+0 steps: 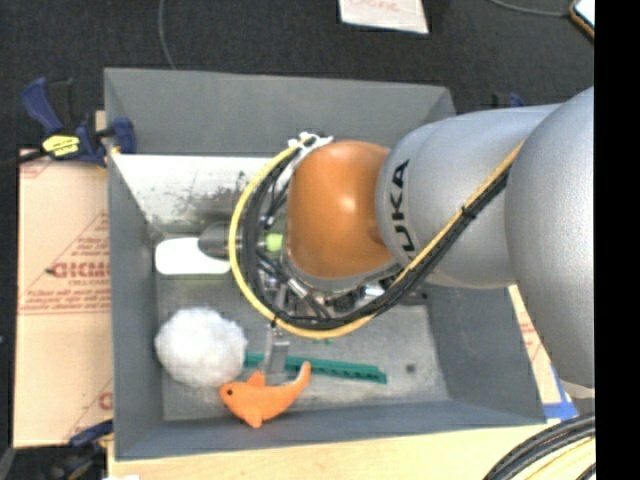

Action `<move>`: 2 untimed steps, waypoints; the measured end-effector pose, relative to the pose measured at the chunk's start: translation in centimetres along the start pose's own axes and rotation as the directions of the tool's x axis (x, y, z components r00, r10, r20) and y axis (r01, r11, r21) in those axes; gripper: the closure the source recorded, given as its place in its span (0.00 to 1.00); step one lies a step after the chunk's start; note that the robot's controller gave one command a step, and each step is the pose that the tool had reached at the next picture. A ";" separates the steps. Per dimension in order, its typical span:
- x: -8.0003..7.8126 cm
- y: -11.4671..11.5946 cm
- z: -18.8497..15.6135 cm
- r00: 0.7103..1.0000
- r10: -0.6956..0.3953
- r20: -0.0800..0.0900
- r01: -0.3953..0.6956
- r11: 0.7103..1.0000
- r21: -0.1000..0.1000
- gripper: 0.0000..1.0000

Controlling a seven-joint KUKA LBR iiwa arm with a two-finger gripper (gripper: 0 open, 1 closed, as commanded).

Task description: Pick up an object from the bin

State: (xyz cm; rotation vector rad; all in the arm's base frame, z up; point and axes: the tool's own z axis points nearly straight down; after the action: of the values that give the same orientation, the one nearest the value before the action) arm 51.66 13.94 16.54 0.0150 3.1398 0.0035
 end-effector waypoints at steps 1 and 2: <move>0.0 0.0 0.0 1.000 -0.001 0.000 0.001 1.000 0.000 0.00; -10.1 -9.2 3.8 0.996 -0.090 0.008 0.090 0.996 0.004 0.00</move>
Offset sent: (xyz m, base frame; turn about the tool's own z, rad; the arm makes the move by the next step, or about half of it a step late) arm 0.0966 -0.0859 -0.0383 -0.0984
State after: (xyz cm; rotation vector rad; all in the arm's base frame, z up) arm 61.69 4.63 12.70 -0.1266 3.1295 -0.0025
